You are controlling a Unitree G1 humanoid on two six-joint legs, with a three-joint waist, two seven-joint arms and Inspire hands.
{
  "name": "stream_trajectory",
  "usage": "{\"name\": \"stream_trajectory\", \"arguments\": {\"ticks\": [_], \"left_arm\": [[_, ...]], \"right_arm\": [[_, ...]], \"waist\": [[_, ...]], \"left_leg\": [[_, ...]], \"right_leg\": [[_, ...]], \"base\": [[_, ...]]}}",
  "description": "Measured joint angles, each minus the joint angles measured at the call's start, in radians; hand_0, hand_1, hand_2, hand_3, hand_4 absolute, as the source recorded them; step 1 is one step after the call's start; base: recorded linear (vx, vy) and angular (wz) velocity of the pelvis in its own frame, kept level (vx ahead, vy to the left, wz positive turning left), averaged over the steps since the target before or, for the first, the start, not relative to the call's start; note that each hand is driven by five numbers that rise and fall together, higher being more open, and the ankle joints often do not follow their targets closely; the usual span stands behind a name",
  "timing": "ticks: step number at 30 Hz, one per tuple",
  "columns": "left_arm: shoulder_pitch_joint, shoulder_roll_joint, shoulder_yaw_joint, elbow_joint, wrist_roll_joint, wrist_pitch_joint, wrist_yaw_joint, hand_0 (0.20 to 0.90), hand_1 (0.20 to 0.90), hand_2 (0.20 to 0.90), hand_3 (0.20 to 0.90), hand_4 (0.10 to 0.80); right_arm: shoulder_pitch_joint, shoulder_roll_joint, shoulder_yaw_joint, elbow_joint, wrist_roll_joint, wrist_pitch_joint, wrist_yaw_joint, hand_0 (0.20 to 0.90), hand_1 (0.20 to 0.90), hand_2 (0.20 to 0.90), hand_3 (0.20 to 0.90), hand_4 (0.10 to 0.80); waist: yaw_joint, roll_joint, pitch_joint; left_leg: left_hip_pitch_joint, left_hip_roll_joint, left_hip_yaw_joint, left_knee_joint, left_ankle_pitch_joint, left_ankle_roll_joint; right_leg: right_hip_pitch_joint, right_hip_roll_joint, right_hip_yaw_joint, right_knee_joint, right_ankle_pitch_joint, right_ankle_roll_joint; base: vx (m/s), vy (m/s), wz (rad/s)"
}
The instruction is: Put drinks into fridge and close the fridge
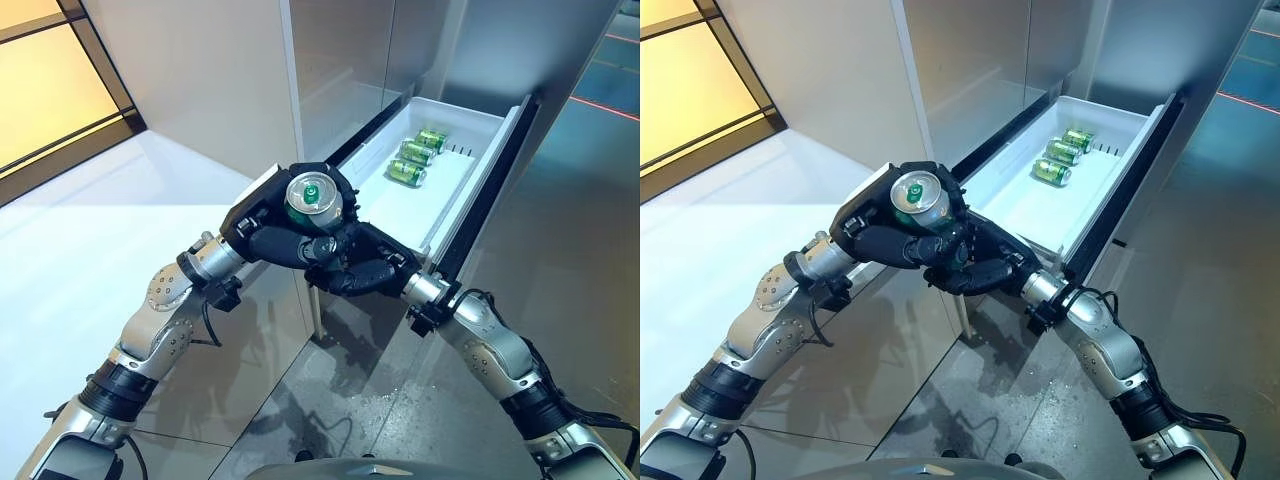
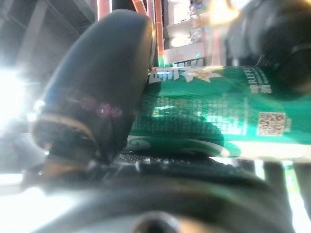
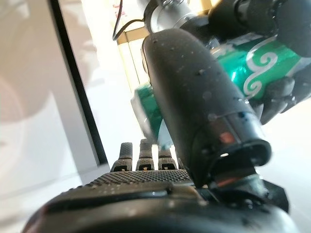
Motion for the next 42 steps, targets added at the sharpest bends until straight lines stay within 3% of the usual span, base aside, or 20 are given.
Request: {"name": "stream_trajectory", "arguments": {"ticks": [21, 22, 23, 39, 41, 42], "left_arm": [[-0.002, -0.014, -0.031, 0.000, 0.027, 0.044, 0.025, 0.300, 0.300, 0.300, 0.200, 0.100], [-0.002, -0.017, -0.034, 0.000, 0.026, 0.049, 0.026, 0.300, 0.300, 0.300, 0.200, 0.100], [-0.002, -0.017, -0.038, 0.001, 0.026, 0.051, 0.030, 0.300, 0.300, 0.300, 0.200, 0.100], [-0.002, -0.067, -0.068, 0.055, 0.000, 0.067, 0.077, 0.300, 0.300, 0.300, 0.200, 0.100], [-0.002, -0.073, -0.068, 0.055, 0.002, 0.067, 0.083, 0.806, 0.806, 0.806, 0.790, 0.690], [-0.002, -0.074, -0.067, 0.055, 0.004, 0.065, 0.084, 0.900, 0.900, 0.900, 0.900, 0.800]], "right_arm": [[-0.020, -0.037, 0.036, -0.003, 0.069, 0.062, -0.002, 0.900, 0.900, 0.900, 0.900, 0.800], [-0.020, -0.040, 0.040, -0.003, 0.075, 0.066, -0.003, 0.568, 0.568, 0.568, 0.513, 0.413], [-0.020, -0.043, 0.042, -0.003, 0.079, 0.072, -0.005, 0.300, 0.300, 0.300, 0.200, 0.100], [-0.021, -0.076, 0.104, -0.002, 0.083, 0.058, -0.081, 0.300, 0.300, 0.300, 0.200, 0.100], [-0.021, -0.076, 0.104, -0.002, 0.072, 0.050, -0.087, 0.300, 0.300, 0.300, 0.200, 0.100], [-0.022, -0.076, 0.104, -0.002, 0.064, 0.046, -0.090, 0.300, 0.300, 0.300, 0.200, 0.100]], "waist": [[0.001, 0.000, 0.000], [0.001, 0.000, 0.000], [0.001, 0.000, 0.000], [0.002, 0.001, -0.001], [0.002, 0.001, -0.001], [0.002, 0.001, -0.001]], "left_leg": [[-0.006, -0.001, -0.008, 0.000, 0.000, 0.000], [-0.005, -0.001, -0.008, 0.000, 0.000, 0.000], [-0.005, -0.001, -0.008, 0.000, 0.000, 0.000], [0.000, -0.001, -0.007, 0.000, 0.000, 0.000], [0.001, -0.001, -0.008, 0.000, 0.000, 0.000], [0.001, -0.001, -0.008, 0.000, 0.000, 0.000]], "right_leg": [[-0.001, 0.000, -0.010, -0.003, 0.000, 0.000], [-0.001, 0.000, -0.010, -0.003, 0.000, 0.000], [-0.001, 0.000, -0.010, -0.003, 0.000, 0.000], [0.004, 0.000, -0.009, -0.003, 0.000, 0.000], [0.005, 0.000, -0.009, -0.003, 0.000, 0.000], [0.005, 0.000, -0.010, -0.003, 0.000, 0.000]], "base": [[-0.002, -0.002, 0.01], [0.000, 0.000, 0.00], [0.000, 0.000, 0.00], [0.000, 0.000, 0.00], [0.000, 0.000, 0.00], [0.000, 0.000, 0.00]]}}
